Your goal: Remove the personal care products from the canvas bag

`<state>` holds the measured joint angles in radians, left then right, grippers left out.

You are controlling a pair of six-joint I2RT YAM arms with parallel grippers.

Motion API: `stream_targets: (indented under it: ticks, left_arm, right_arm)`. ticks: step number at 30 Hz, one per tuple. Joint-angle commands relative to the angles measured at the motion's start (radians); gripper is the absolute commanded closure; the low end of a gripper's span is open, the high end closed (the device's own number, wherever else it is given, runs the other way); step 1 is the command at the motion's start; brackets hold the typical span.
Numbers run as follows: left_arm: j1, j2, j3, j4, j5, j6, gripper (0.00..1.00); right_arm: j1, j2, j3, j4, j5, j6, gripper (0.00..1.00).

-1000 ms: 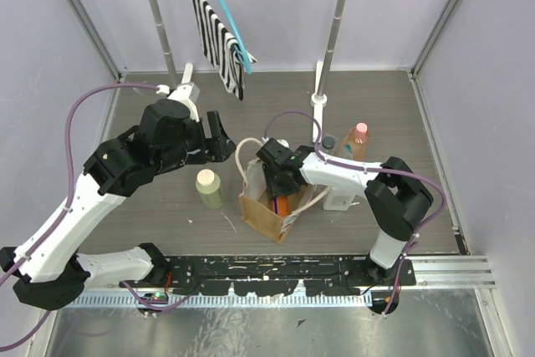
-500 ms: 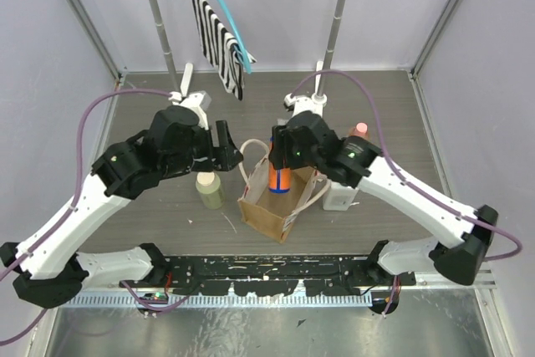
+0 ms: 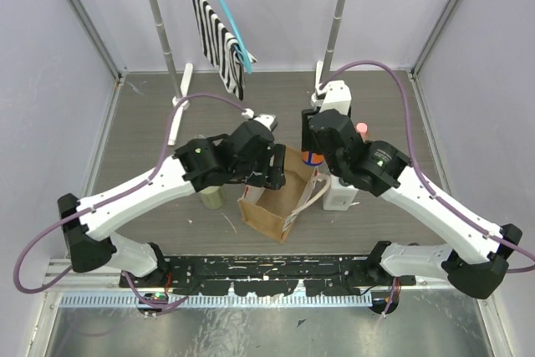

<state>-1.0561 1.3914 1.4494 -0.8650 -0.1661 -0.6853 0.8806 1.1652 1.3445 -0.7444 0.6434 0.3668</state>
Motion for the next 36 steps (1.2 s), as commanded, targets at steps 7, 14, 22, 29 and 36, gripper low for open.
stream_targets:
  ticks: [7,14,22,29,36]
  left_arm:
    - [-0.026,0.201,0.015,0.116,0.051,0.008,0.36]
    - [-0.025,0.281,-0.042,0.155,0.082,-0.009,0.39]
    - [-0.028,0.318,-0.094,0.173,0.1,-0.023,0.41]
    - [-0.03,0.348,-0.101,0.175,0.114,-0.021,0.43]
    - [-0.036,0.362,-0.113,0.183,0.115,-0.021,0.44]
  right_arm:
    - [-0.17,-0.094,-0.058,0.376,0.185,-0.155,0.94]
    - [-0.25,-0.053,-0.196,0.667,0.267,-0.229,0.95]
    - [-0.337,-0.028,-0.232,0.807,0.258,-0.272,0.95]
    - [-0.419,-0.031,-0.232,0.827,0.275,-0.335,0.95]
    - [-0.543,-0.064,-0.277,0.784,0.256,-0.259,0.94]
